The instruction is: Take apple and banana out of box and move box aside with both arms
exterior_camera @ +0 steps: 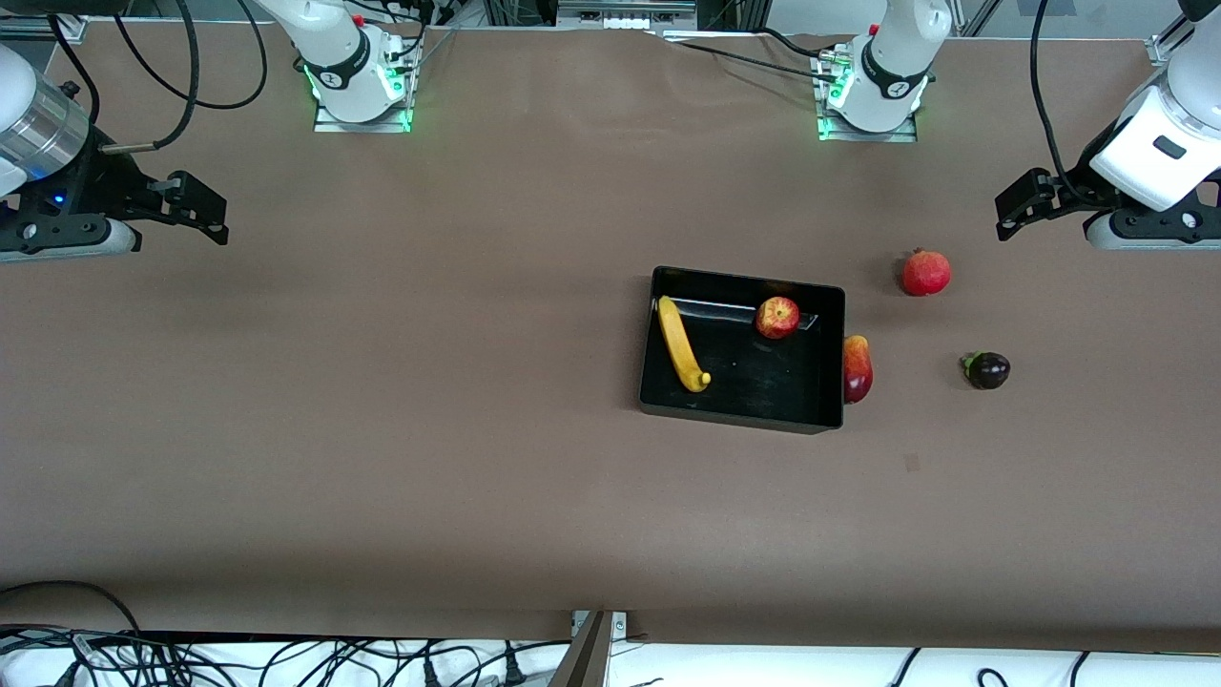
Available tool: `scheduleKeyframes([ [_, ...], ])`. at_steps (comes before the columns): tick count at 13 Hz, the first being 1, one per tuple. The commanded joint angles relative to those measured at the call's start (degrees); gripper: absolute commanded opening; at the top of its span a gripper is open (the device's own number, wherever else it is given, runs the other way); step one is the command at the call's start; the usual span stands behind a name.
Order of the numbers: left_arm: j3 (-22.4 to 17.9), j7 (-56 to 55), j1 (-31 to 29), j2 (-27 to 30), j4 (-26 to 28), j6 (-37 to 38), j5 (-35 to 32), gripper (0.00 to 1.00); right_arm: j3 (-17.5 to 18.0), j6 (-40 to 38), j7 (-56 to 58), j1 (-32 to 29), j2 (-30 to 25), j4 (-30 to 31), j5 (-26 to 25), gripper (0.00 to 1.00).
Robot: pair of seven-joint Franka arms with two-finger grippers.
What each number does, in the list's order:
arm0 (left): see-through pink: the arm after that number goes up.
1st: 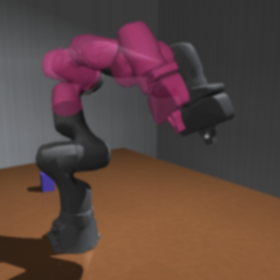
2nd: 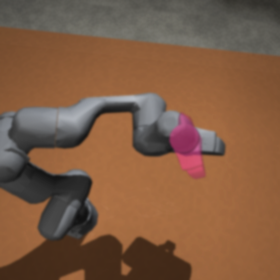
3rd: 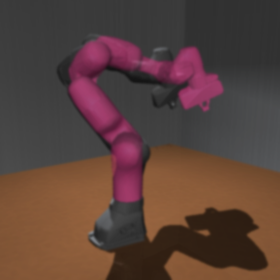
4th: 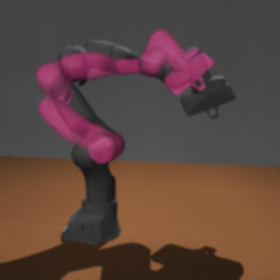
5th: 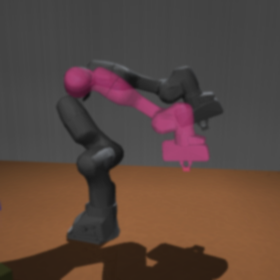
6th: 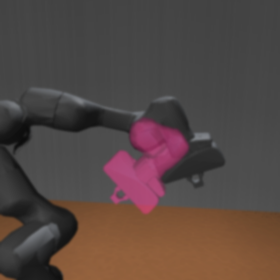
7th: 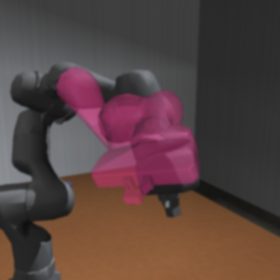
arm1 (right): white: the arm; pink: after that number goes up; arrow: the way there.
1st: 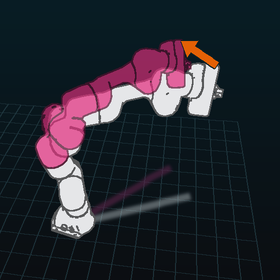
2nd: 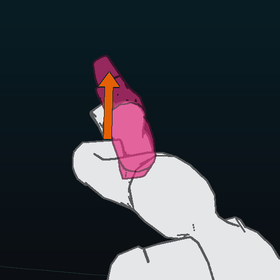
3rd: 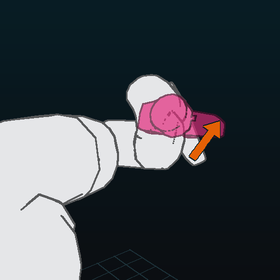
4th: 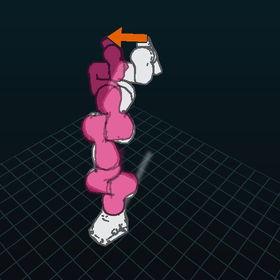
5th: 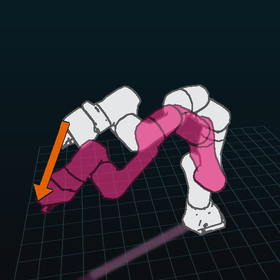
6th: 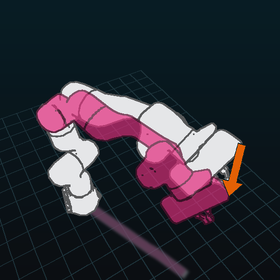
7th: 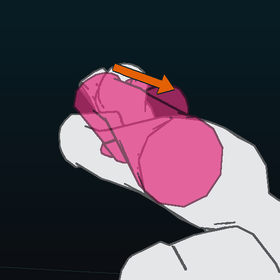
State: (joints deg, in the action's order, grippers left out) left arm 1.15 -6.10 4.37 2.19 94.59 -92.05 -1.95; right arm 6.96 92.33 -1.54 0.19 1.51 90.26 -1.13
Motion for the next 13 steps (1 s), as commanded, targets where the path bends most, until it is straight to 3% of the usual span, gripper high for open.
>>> scheduleKeyframes([
  [1, 0.0, 0.2, -0.1, -0.7, -1.9, 1.5, -1.0, 1.00, 0.2, -0.4, 0.0, 0.0, -0.5, -0.4, 0.3, 1.00],
  [7, 0.6, -0.5, 0.1, -3.6, -2.7, 5.4, 0.3, 1.00, 0.2, -0.3, 0.0, 0.0, -0.5, -0.4, 0.3, 1.00],
  [10, 0.9, -0.5, 0.9, -7.5, -7.2, 8.1, 0.4, 1.00, 0.2, -0.3, 0.0, 0.0, -0.4, -0.4, 0.3, 1.00],
  [13, 1.1, 0.2, 0.7, -7.6, -7.4, 8.4, 0.5, 1.00, 0.2, -0.3, 0.0, 0.0, -0.4, -0.4, 0.3, 1.00],
])
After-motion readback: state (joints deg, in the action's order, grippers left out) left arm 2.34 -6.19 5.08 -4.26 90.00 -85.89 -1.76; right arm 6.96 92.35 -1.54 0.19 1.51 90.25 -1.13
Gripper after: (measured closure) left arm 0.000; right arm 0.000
